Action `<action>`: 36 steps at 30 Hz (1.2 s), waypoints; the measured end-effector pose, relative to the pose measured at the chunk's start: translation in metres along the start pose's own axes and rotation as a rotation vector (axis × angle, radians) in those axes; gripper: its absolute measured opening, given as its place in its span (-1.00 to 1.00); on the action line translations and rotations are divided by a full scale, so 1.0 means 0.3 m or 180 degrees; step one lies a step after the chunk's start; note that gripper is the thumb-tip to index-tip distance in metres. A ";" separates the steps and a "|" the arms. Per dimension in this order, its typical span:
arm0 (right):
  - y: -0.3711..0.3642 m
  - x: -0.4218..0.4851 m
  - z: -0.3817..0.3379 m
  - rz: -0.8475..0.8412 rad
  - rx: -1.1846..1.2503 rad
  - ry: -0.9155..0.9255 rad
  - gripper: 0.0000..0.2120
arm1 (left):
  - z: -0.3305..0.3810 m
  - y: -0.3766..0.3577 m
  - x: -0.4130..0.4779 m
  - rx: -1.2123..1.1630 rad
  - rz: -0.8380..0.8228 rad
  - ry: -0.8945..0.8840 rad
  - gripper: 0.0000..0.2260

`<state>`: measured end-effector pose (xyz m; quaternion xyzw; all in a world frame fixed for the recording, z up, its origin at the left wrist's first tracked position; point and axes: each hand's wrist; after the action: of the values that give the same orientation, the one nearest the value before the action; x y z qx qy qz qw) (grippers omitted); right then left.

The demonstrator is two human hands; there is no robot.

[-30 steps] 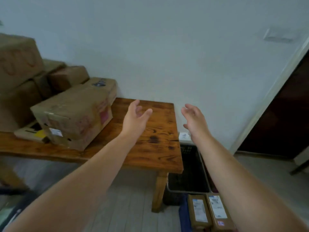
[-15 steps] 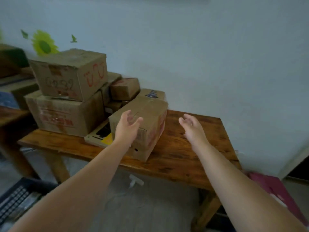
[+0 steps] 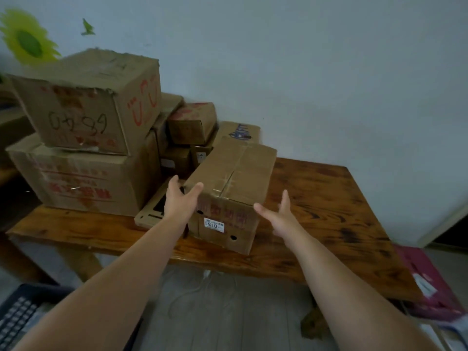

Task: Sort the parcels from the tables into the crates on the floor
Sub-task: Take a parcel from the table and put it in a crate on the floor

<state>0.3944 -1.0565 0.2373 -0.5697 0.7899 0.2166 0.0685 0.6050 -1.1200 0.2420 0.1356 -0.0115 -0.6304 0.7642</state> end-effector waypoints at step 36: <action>0.169 0.112 -0.131 0.0453 0.0569 0.1131 -0.15 | 0.092 -0.108 0.015 -0.0541 -0.1106 -0.0117 -0.50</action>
<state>0.3414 -1.0892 0.2741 -0.5333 0.8439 0.0461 -0.0371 0.5694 -1.1351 0.2608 0.0590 0.0514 -0.7540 0.6522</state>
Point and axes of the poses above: each hand's wrist, its own x-axis towards the middle knuckle, its own y-axis out of the back of the hand, z = x × y, and after that the axes turned 2 degrees about z, right-handed
